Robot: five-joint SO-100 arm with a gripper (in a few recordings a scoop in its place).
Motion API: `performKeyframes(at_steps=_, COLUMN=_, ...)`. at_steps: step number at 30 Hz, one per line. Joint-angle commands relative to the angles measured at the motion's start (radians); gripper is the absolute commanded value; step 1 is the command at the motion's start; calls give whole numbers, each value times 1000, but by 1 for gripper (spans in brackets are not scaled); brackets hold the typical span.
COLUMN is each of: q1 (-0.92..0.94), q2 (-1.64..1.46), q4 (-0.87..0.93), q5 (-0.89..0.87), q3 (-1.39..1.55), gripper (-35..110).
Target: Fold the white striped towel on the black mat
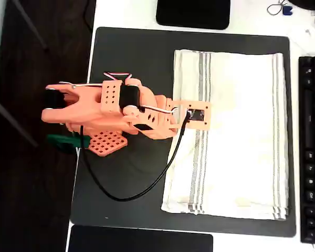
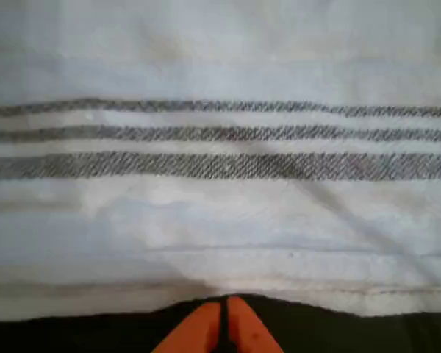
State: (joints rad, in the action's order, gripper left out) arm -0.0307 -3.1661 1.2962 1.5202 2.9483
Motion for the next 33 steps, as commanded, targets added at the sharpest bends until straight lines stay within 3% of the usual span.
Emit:
performKeyframes(at_steps=1, q1=-43, q2=63, q4=20, q5=-12, q3=-126, gripper=0)
performKeyframes(at_steps=17, q1=-304, q2=594, q4=118, q5=-238, q3=-663, gripper=0)
performKeyframes(at_steps=33, q1=-532, q2=974, q4=-9, q5=-413, q3=-882, gripper=1)
